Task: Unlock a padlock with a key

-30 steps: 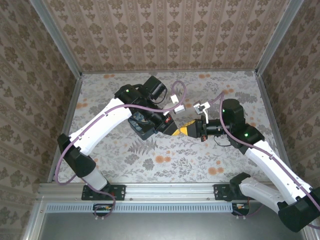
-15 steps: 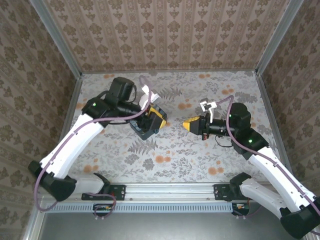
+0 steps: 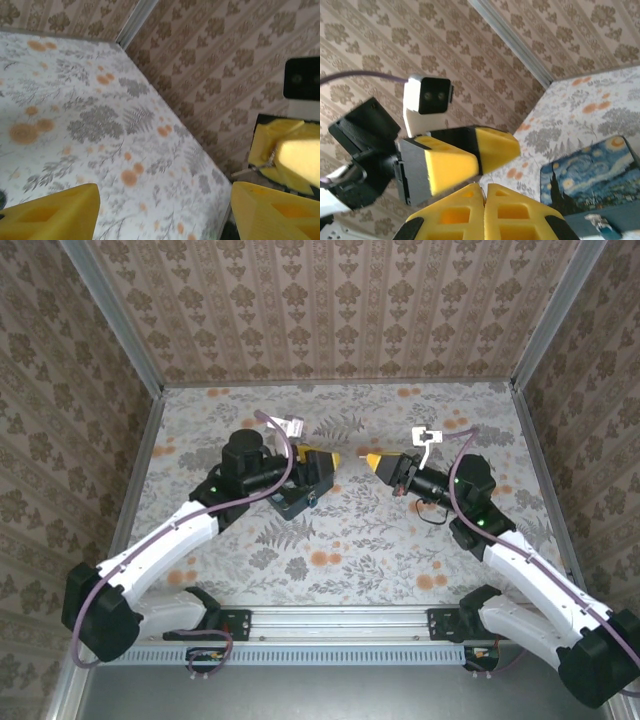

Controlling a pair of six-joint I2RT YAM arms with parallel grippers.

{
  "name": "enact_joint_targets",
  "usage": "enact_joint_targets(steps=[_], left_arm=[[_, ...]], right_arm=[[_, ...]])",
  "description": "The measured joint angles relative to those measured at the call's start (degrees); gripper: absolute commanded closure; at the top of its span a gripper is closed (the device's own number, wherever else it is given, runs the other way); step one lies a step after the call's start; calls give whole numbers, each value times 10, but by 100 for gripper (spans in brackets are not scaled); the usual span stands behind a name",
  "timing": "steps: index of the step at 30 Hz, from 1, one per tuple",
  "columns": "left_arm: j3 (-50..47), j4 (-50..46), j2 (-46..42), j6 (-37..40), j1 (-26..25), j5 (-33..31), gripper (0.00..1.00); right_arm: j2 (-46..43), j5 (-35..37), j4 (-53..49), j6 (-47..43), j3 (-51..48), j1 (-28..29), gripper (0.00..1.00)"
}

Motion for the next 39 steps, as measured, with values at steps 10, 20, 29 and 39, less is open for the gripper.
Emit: enact_joint_targets(steps=[10, 20, 29, 39], left_arm=[[-8, 233, 52, -98, -32, 3, 37], [-5, 270, 74, -120, -47, 29, 49], [23, 273, 89, -120, -62, 53, 67], [30, 266, 97, -118, -63, 53, 94]], right_arm=[[3, 45, 45, 22, -1, 25, 100], [3, 73, 57, 23, -2, 28, 100], [13, 85, 58, 23, -2, 28, 100], [4, 91, 75, 23, -9, 29, 100]])
